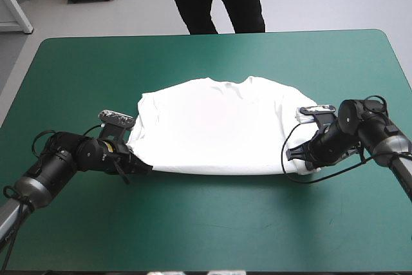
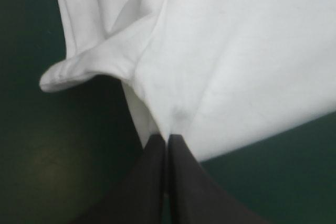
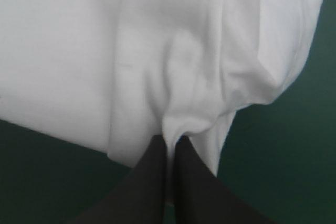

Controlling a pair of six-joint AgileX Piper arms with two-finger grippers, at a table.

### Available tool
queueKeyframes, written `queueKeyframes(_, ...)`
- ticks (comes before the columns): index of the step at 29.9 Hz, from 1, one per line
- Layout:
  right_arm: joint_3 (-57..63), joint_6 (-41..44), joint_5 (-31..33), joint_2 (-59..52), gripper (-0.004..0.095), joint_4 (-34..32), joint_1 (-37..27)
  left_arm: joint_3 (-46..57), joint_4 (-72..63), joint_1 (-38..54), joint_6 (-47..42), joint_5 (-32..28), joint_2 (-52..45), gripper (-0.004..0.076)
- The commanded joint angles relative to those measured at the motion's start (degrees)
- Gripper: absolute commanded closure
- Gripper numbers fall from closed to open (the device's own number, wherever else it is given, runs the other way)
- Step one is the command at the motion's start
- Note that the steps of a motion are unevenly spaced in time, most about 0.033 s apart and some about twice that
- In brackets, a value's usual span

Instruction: Fold the cloth

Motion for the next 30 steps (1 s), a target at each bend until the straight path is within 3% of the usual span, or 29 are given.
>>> queueKeyframes(1,0.8,-1.0,-0.2,-2.6,0.0925,0.1,-0.3,0.8,-1.5,-0.5,-0.4,-0.6,-1.6,0.0733)
queueKeyframes(10,1.2,-1.4,-0.6,-2.3,0.0896,-0.4,-0.3,1.8,-4.1,-0.5,1.6,-0.9,-1.5,0.073)
queueKeyframes(12,1.2,-1.7,-0.6,-2.2,0.0826,-0.4,-0.3,1.8,-4.7,-0.5,2.5,-0.6,-1.5,0.0701)
queueKeyframes(18,0.9,-2.3,-0.5,-2.5,0.0427,-0.2,-0.3,1.8,-4.0,-0.5,2.5,2.6,-1.6,0.0517)
queueKeyframes(20,0.4,-2.2,0.2,-3.3,0.0334,-0.2,-0.3,1.7,-3.5,-0.5,2.5,4.5,-1.7,0.0458)
queueKeyframes(23,-1.5,-0.2,0.7,-5.2,0.0313,-2.6,-0.3,0.9,-3.4,-0.5,2.5,8.0,-2.9,0.0409)
queueKeyframes(30,-8.8,10.0,1.3,-10.2,0.0313,-18.0,-0.3,-11.6,-6.8,-0.5,2.3,16.6,-9.5,0.0405)
